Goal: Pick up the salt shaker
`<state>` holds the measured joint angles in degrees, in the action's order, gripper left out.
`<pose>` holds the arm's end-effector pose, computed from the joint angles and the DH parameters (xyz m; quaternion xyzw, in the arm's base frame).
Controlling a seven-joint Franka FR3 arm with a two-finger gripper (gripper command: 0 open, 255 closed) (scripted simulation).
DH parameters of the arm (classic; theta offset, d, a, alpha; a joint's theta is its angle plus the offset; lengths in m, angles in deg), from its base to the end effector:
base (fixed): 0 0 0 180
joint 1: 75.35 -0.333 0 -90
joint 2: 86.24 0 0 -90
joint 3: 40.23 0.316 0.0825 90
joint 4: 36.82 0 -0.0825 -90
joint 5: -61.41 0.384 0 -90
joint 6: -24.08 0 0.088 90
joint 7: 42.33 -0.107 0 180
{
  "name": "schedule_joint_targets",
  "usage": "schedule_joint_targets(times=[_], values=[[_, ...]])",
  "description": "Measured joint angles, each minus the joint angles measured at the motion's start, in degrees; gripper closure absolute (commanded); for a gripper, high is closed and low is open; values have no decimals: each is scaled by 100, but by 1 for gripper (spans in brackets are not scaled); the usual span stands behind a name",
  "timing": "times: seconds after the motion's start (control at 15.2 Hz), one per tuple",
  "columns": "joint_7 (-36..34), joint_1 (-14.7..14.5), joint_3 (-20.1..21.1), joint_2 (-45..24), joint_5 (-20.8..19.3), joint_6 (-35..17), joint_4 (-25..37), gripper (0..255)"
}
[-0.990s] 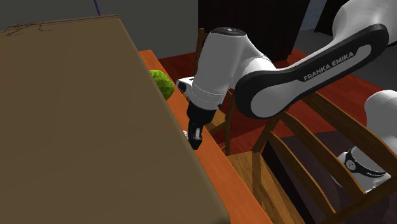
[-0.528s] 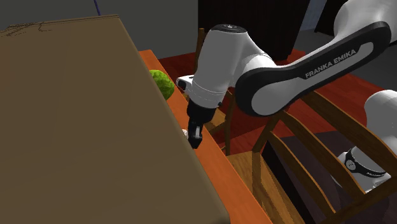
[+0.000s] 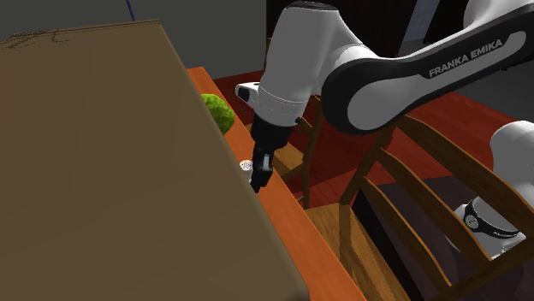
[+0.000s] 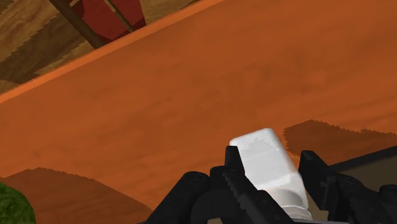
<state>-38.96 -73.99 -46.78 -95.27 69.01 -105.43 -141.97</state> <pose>0.6232 -0.0797 0.4709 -0.9872 0.0722 -0.1379 0.0342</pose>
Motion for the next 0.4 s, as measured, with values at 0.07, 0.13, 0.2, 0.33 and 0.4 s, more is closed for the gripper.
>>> schedule_joint_targets(times=[0.07, 0.13, 0.2, 0.33, 0.4], values=[[-16, -4, 0, 25, -11, 59, 36, 255], [-15, 1, -4, 37, -15, 131, 95, 255], [-30, -1, -5, 51, -25, 200, 151, 255], [-37, 7, -13, 76, -37, 356, 283, 255], [-46, 6, -13, 77, -41, 403, 330, 255]])
